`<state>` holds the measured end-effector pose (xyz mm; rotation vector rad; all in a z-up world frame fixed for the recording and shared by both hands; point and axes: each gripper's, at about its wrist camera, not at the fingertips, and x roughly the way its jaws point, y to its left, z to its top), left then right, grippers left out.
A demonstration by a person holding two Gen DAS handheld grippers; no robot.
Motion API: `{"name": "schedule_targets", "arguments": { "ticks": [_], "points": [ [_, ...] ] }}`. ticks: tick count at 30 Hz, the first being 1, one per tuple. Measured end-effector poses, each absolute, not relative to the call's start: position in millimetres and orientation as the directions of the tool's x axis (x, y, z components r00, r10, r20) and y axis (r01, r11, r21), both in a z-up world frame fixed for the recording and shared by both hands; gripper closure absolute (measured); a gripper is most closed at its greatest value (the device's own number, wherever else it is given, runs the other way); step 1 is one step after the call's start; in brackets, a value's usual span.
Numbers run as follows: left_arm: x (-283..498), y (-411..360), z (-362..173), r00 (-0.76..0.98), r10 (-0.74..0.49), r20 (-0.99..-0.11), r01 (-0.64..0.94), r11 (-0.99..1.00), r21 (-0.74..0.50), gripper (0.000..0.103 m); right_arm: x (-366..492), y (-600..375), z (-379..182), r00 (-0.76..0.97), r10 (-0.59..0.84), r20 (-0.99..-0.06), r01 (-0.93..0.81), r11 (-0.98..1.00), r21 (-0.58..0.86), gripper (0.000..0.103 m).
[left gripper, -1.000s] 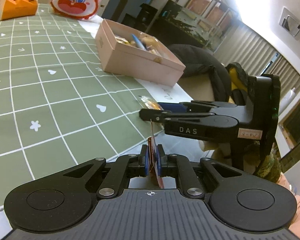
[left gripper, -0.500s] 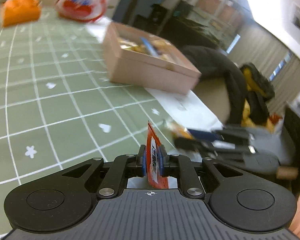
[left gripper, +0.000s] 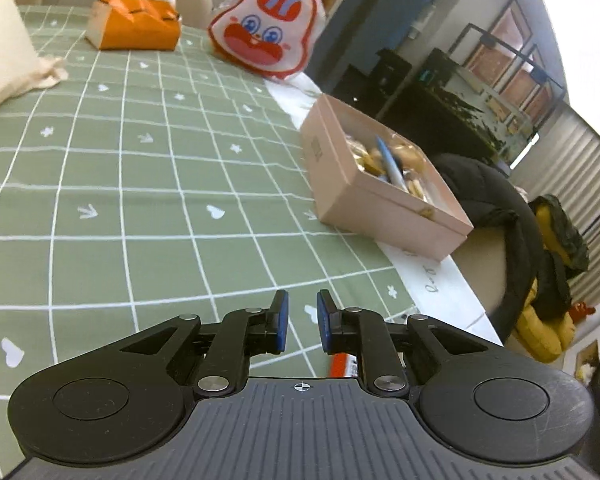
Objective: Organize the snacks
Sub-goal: 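Grasp the red packet with the right tool while the left tool reaches for the clear orange packet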
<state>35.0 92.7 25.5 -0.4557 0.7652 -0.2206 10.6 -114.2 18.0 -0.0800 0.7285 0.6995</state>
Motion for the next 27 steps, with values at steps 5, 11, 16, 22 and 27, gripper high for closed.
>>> {"name": "schedule_targets", "arguments": {
  "ticks": [5,11,16,22,27],
  "points": [
    [41,99,22,0.713,-0.363,-0.6,0.002,0.857,-0.516,0.085,23,-88,18,0.53,0.553,-0.643,-0.609,0.776,0.165,0.017],
    [38,109,26,0.729,-0.366,-0.579,-0.009,0.84,-0.542,0.085,24,-68,17,0.56,0.512,-0.651,-0.64,0.766,0.052,0.039],
    [41,111,24,0.72,-0.337,-0.607,-0.044,0.851,-0.524,0.085,9,-84,23,0.581,0.534,-0.614,-0.697,0.716,-0.038,0.052],
    [50,85,20,0.668,-0.381,-0.639,0.001,0.859,-0.512,0.085,26,-139,54,0.651,0.536,-0.538,-0.617,0.786,0.037,0.052],
    [60,48,17,0.6,-0.451,-0.66,0.068,0.851,-0.52,0.085,52,-200,64,0.737,0.448,-0.505,-0.461,0.881,0.108,0.052]
  ]
}}
